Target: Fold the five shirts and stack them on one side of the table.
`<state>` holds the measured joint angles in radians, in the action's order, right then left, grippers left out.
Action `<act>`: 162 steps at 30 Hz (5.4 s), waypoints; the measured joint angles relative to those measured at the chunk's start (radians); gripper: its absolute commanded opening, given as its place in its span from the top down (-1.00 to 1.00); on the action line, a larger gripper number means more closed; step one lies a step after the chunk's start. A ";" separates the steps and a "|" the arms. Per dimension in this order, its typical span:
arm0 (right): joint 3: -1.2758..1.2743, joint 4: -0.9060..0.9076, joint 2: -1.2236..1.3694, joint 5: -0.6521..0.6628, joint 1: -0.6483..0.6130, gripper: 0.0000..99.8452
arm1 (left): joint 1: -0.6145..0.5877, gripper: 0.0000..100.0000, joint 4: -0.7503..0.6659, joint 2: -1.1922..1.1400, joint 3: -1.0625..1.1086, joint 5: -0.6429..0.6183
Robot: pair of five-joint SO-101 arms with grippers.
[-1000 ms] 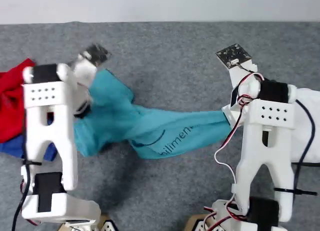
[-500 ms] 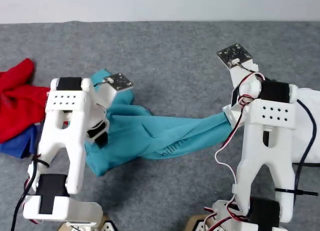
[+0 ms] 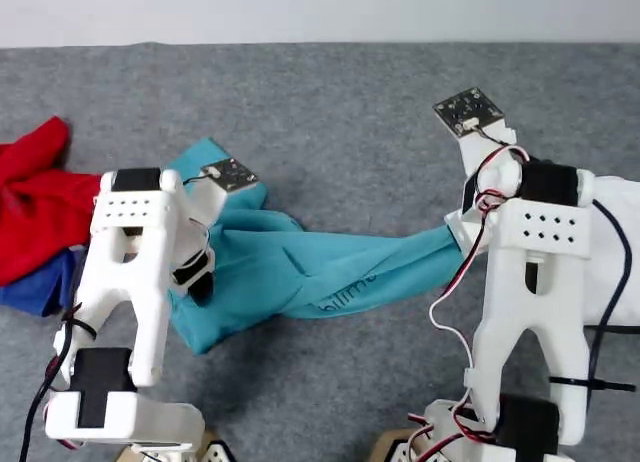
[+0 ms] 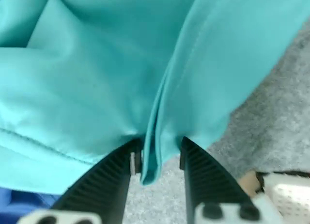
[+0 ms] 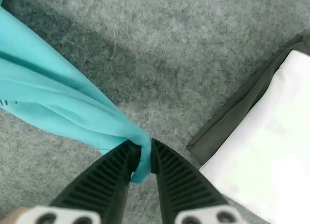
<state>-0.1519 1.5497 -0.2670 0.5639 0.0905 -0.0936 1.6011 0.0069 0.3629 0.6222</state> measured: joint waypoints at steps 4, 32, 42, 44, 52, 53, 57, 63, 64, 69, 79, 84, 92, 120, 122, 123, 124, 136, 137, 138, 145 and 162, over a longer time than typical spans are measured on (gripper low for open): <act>-0.021 0.000 0.000 0.000 0.002 0.98 | 0.000 0.73 -0.031 0.000 0.048 0.000; -0.021 0.000 -0.198 0.000 0.002 0.98 | -0.031 0.99 0.130 0.345 -0.470 -0.167; 0.276 0.000 -0.308 0.002 0.002 0.98 | -0.034 0.99 -0.015 0.463 -0.853 -0.307; 0.354 -0.017 -0.308 0.002 0.002 0.98 | -0.034 0.99 -0.091 0.465 -0.922 -0.307; 0.549 -0.160 -0.331 0.000 0.002 0.98 | -0.034 0.99 -0.354 0.471 -1.114 -0.201; 0.566 -0.176 -0.331 0.000 0.002 0.98 | -0.034 0.99 -0.364 0.473 -1.128 -0.181; 0.628 -0.233 -0.331 0.000 0.002 0.98 | -0.034 0.99 -0.373 0.479 -1.188 -0.109; 0.689 -0.285 -0.331 0.035 0.002 0.98 | -0.034 0.99 -0.316 0.491 -1.275 -0.049; 0.700 -0.285 -0.331 0.051 0.002 0.98 | -0.034 0.99 -0.296 0.491 -1.292 -0.034; 0.756 -0.272 -0.351 0.083 0.002 0.98 | -0.034 0.99 -0.186 0.493 -1.402 0.023; 0.767 -0.097 -0.546 0.147 0.006 0.98 | -0.034 0.99 -0.041 0.496 -1.646 0.055; 0.767 -0.077 -0.601 0.147 0.083 0.98 | -0.034 0.99 -0.023 0.497 -1.699 0.055; 0.729 -0.077 -0.575 0.147 0.117 0.98 | -0.034 0.99 0.046 0.496 -1.656 0.055; 0.028 -1.071 0.212 0.232 -0.015 0.98 | -0.032 0.99 -1.003 -0.212 -0.543 0.084; 0.029 -1.160 0.256 0.261 -0.035 0.98 | -0.032 0.99 -1.023 -0.255 -0.554 0.114; 0.035 -1.195 0.278 0.275 -0.046 0.98 | -0.032 0.99 -1.028 -0.276 -0.568 0.124; 0.048 -1.224 0.302 0.287 -0.058 0.98 | -0.032 0.99 -1.033 -0.296 -0.588 0.130; 0.422 -1.343 0.621 0.310 -0.127 0.98 | -0.074 0.99 -1.036 -0.477 -0.914 0.143; 0.450 -1.343 0.638 0.310 -0.127 0.98 | -0.074 0.99 -1.031 -0.477 -0.930 0.143; 0.468 -1.343 0.646 0.310 -0.127 0.98 | -0.072 0.99 -1.014 -0.477 -0.944 0.143; 0.483 -1.235 0.649 0.310 -0.129 0.98 | -0.058 0.99 -0.713 -0.477 -1.076 0.152; 0.483 -0.491 0.658 0.310 -0.106 0.98 | -0.003 0.99 0.123 -0.477 -1.221 0.153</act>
<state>0.3314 1.0587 0.3913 0.8738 -0.0153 -0.0967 1.7238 -0.4703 -0.8585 0.7756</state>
